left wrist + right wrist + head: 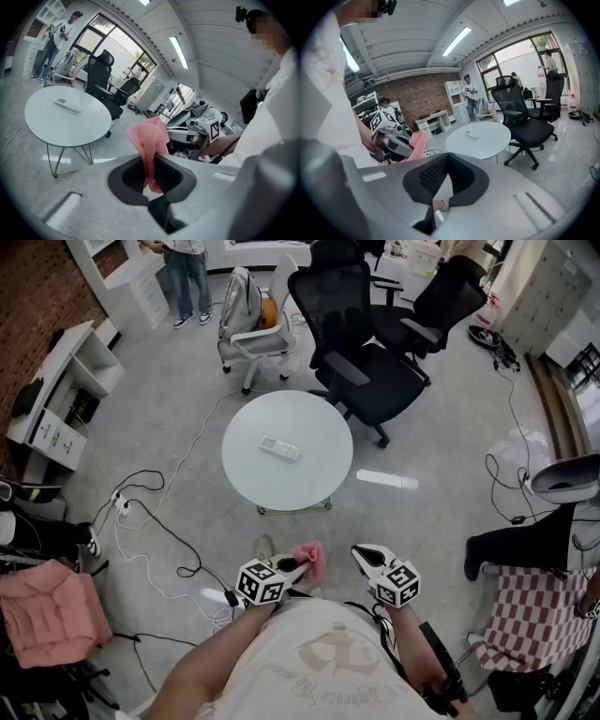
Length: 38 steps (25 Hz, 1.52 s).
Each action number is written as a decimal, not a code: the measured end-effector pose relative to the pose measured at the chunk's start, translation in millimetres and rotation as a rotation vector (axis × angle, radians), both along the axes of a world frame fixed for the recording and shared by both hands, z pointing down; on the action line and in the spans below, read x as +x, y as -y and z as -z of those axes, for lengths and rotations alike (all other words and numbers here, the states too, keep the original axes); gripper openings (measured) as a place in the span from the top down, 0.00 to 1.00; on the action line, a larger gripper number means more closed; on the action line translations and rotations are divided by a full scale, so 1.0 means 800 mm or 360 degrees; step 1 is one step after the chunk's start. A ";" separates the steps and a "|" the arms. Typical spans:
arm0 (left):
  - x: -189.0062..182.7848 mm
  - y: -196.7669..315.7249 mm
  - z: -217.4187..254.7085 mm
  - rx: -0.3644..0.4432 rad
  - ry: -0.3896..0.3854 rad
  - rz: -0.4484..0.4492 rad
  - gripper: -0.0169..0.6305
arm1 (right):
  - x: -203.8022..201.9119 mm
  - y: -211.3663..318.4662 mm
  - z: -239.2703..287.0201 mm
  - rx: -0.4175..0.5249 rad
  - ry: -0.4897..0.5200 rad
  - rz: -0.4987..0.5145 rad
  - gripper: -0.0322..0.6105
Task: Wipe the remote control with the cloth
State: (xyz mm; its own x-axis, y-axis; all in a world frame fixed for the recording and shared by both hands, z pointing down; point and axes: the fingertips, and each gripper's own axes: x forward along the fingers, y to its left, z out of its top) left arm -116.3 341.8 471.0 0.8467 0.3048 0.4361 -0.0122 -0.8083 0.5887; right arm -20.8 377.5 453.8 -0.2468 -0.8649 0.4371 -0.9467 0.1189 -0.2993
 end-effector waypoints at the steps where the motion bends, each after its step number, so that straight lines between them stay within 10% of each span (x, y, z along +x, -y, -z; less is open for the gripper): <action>1: -0.003 -0.007 0.002 0.0005 -0.0003 0.0013 0.95 | -0.004 -0.011 -0.001 -0.0002 0.0012 0.0001 0.94; 26: -0.040 0.004 0.024 0.0090 0.0056 0.0226 0.95 | -0.001 -0.013 -0.008 0.0020 0.0192 -0.0098 0.94; 38: 0.038 0.110 0.020 0.0043 0.0006 0.0112 0.95 | 0.071 0.072 0.001 -0.0030 0.0145 -0.0209 0.94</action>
